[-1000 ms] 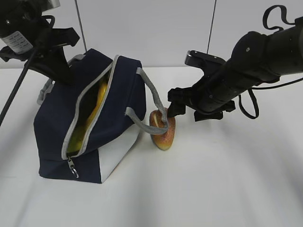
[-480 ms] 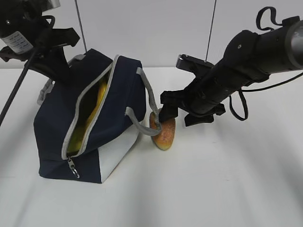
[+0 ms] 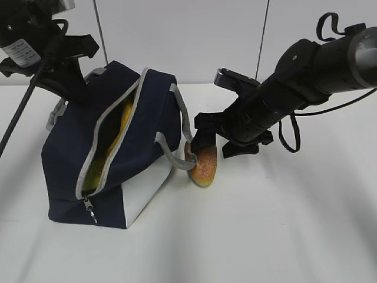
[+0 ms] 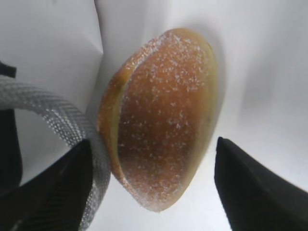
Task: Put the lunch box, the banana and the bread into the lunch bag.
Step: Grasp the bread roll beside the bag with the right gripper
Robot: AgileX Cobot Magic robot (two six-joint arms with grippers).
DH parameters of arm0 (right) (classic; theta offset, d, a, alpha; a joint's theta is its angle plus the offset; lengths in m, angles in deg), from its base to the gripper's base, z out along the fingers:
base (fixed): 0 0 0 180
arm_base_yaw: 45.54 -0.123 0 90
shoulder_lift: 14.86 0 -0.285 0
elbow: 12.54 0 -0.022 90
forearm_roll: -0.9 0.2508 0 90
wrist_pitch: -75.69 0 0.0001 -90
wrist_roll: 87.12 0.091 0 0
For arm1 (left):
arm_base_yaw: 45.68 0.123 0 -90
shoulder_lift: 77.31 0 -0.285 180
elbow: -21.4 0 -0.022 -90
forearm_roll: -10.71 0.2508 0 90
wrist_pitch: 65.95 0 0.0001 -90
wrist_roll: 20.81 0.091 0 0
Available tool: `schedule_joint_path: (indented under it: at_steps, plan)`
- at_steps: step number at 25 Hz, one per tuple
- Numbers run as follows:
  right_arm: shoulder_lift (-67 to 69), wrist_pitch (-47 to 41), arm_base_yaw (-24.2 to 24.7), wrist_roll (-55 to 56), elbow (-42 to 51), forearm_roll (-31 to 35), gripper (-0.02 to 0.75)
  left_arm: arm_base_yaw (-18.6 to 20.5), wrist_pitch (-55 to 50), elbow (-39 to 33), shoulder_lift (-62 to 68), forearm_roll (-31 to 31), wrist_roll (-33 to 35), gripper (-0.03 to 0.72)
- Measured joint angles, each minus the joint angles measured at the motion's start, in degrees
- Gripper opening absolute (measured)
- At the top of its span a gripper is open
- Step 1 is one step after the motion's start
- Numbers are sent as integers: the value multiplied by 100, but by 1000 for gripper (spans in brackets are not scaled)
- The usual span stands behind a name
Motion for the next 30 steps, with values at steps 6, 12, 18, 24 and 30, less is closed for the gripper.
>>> schedule_joint_path:
  at_steps: [6,12,18,24,30]
  plan:
    - [221,63,0,-185,-43,214,583,0,0,0,0,0,0,1]
    - [437,30,0,-357,-86,551,583,0,0,0,0,4,0,1]
    - [474,22,0,-1022,-86,1095,468,0,0,0,0,4,0,0]
    - [484,-33,3,-1134,-86,1160,331,0,0,0,0,4,0,0]
    - [-2,-40,293,-1145,-86,818,331,0,0,0,0,11,0,0]
